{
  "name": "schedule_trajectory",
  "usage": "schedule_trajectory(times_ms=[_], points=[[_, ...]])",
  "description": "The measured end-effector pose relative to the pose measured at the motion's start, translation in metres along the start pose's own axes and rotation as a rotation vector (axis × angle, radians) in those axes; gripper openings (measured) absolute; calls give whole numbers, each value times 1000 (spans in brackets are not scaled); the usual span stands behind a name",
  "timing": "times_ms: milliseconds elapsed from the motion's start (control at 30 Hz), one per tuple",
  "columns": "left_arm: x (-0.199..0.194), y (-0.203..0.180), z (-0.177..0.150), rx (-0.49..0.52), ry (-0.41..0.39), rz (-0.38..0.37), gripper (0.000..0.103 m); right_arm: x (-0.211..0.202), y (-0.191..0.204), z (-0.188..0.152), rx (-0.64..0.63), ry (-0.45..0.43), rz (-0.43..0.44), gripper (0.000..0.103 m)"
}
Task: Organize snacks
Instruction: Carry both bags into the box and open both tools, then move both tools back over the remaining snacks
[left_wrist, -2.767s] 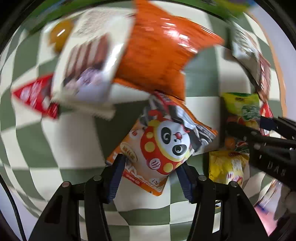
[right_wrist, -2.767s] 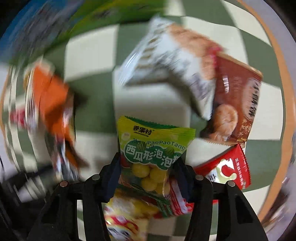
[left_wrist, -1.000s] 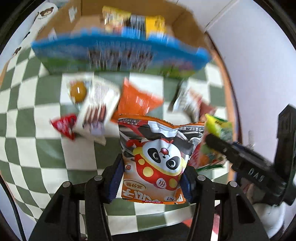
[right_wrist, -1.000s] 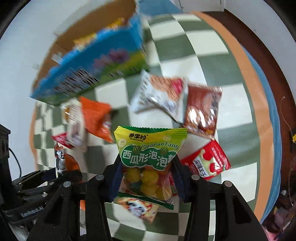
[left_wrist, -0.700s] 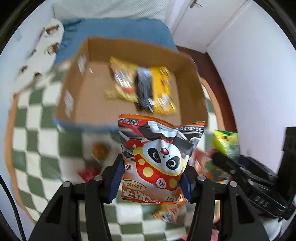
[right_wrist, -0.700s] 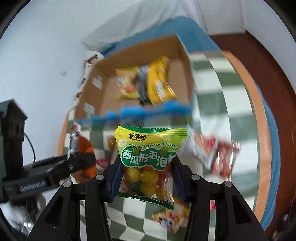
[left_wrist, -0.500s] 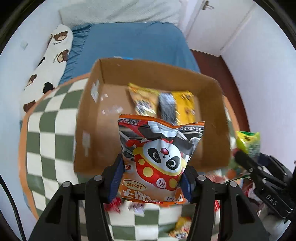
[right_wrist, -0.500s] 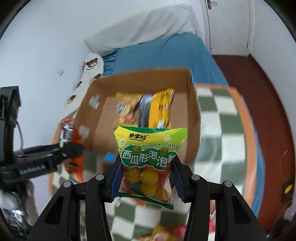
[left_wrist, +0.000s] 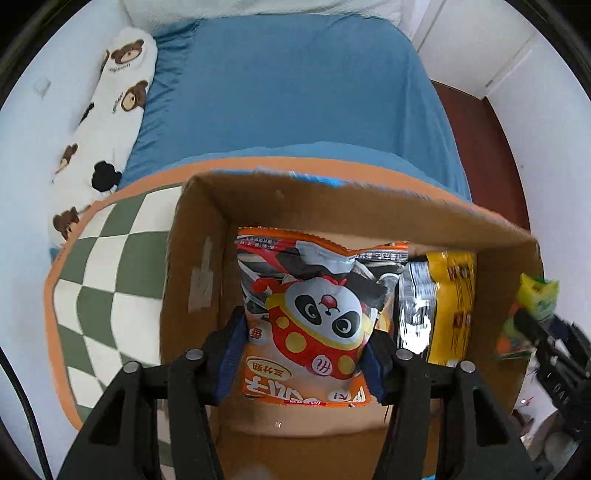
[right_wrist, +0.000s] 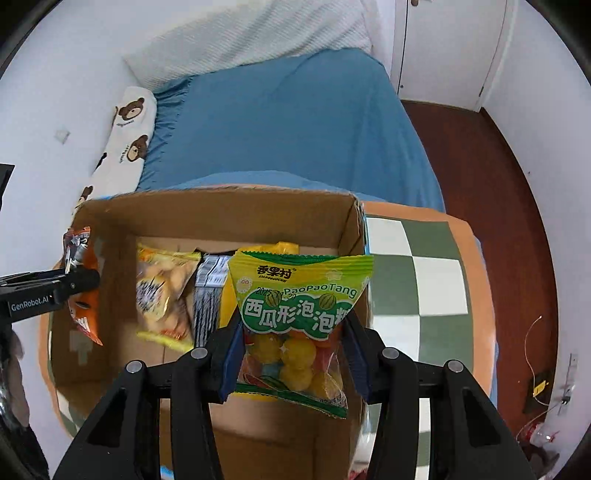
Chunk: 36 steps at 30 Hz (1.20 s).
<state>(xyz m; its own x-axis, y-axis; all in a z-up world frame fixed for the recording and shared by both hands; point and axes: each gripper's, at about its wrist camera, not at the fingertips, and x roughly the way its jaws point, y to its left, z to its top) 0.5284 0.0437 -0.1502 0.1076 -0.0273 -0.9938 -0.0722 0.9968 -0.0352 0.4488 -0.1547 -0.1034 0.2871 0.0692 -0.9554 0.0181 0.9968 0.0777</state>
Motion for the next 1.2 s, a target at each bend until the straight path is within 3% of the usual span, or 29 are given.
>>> schedule_trajectory(times_ms=[33,67,100,233,367,800,1200], points=[[3,1,4,2,-5,3,65,5,-2,3,12,12,-5,66],[6,2,9,3,-10,14,81,9,-3,6,19,20,-5,72],[7,3,11,-6,-7,14,89,13,-3,9,26,30,16,82],[11,5,13,-1,-18,17,90,19,4,13,13,34,-2,88],[12,3,5,0,-22,2,90,22,5,14,20,39,-5,89],[-20,-13,-66,-11,-166,-5,90,2,17,-35,28,4,22,89],[-91,-32,-153,5,-354,26,90,-71,48,-102,-61,-169,13,89]])
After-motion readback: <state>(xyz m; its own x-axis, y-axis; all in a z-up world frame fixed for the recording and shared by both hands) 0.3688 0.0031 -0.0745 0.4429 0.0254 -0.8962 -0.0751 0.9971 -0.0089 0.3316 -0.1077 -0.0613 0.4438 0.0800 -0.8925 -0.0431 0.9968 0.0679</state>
